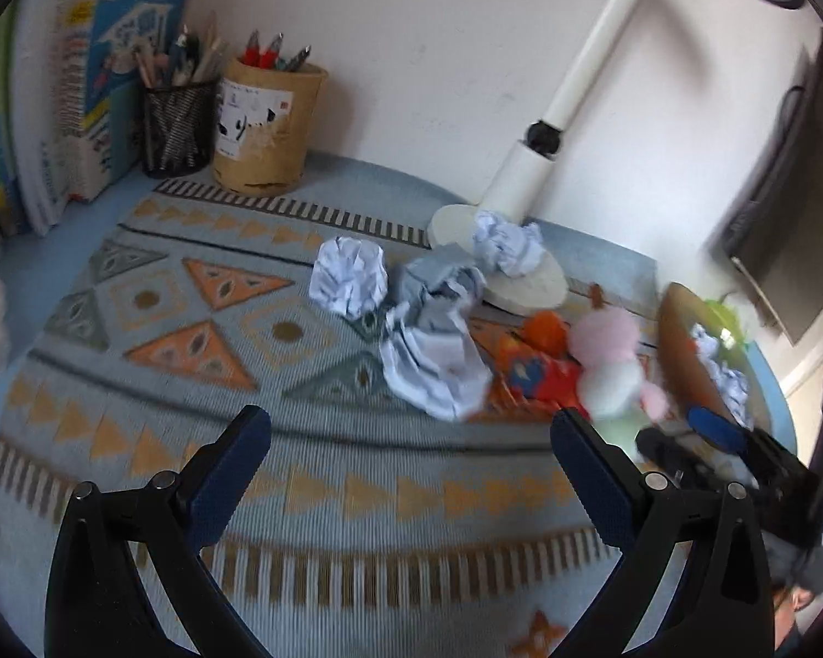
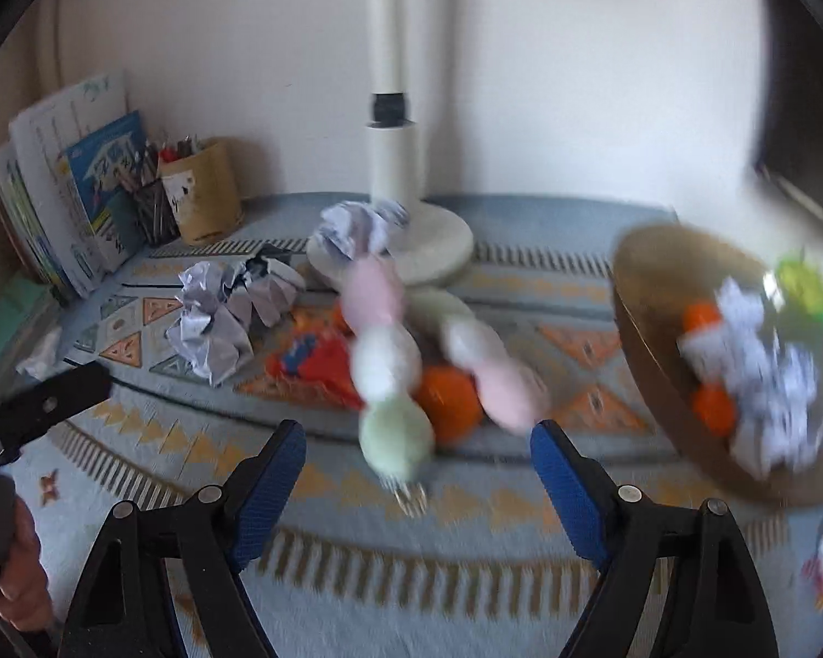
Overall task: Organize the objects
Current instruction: 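Grasp a lined paper ball with the left tool while the right tool grasps the plush caterpillar, then lift the paper ball with the left tool while the right tool lifts the caterpillar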
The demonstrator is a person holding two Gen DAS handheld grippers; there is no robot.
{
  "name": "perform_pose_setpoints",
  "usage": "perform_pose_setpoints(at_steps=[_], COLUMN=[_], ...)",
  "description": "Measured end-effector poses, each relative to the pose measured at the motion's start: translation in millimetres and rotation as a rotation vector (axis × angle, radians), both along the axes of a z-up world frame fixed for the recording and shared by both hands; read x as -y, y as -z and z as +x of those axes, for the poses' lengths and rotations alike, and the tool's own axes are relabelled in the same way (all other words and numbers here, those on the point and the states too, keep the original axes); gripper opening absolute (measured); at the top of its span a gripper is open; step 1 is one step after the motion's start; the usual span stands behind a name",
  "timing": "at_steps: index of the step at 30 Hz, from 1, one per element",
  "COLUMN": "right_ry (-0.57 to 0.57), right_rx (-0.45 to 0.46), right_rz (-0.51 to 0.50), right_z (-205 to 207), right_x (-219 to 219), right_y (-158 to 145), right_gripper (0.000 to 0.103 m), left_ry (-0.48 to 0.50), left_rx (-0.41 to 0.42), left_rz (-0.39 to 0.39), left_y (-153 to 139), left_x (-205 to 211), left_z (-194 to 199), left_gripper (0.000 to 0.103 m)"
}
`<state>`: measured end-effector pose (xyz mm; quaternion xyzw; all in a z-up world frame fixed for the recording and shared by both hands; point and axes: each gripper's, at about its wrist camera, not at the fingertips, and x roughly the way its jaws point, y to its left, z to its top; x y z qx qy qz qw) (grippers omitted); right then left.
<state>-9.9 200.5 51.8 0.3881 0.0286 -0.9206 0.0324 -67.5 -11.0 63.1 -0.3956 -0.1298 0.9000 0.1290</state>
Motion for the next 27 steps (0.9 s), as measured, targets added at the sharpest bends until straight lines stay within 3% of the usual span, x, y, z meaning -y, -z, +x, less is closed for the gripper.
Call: perform_pose_setpoints(at_steps=[1, 2, 7, 9, 10, 12, 13, 15, 22, 25, 27], right_ry=[0.005, 0.035, 0.05, 0.018, -0.011, -0.053, -0.059, -0.075, -0.106, -0.113, -0.095], right_rx=[0.003, -0.003, -0.066, -0.094, -0.104, -0.099, -0.103, -0.089, -0.01, 0.109, 0.169], right_rz=[0.008, 0.033, 0.114, 0.166, 0.2, 0.231, 0.25, 0.197, -0.252, -0.479, -0.546], right_z=[-5, -11, -18, -15, -14, -12, -12, -11, 48, 71, 80], right_x=[4, 8, 20, 30, 37, 48, 50, 45, -15, -43, -56], right_y=[4, 10, 24, 26, 27, 31, 31, 29, -8, 7, 25], right_gripper=[0.062, 0.057, 0.051, 0.043, 0.033, 0.029, 0.029, 0.029, 0.029, 0.029, 0.03], left_ry=[-0.002, -0.005, -0.024, -0.005, 0.006, 0.028, 0.034, 0.039, 0.168, 0.232, 0.256], left_rx=[0.009, 0.021, 0.034, 0.049, 0.056, 0.061, 0.046, 0.018, -0.053, -0.065, -0.053], left_rz=[0.003, 0.006, 0.01, -0.005, -0.015, -0.022, -0.029, -0.049, 0.009, 0.026, 0.031], left_y=[4, 10, 23, 28, 30, 32, 30, 24, -10, -13, -6], left_x=[-2, -5, -14, -21, -24, -28, -29, -28, -21, -26, -33], left_z=[-9, -18, -41, -45, -47, -48, -46, -38, 31, 58, 67], left_gripper=[0.102, 0.102, 0.096, 0.074, 0.068, 0.047, 0.047, 0.047, 0.047, 0.047, 0.047])
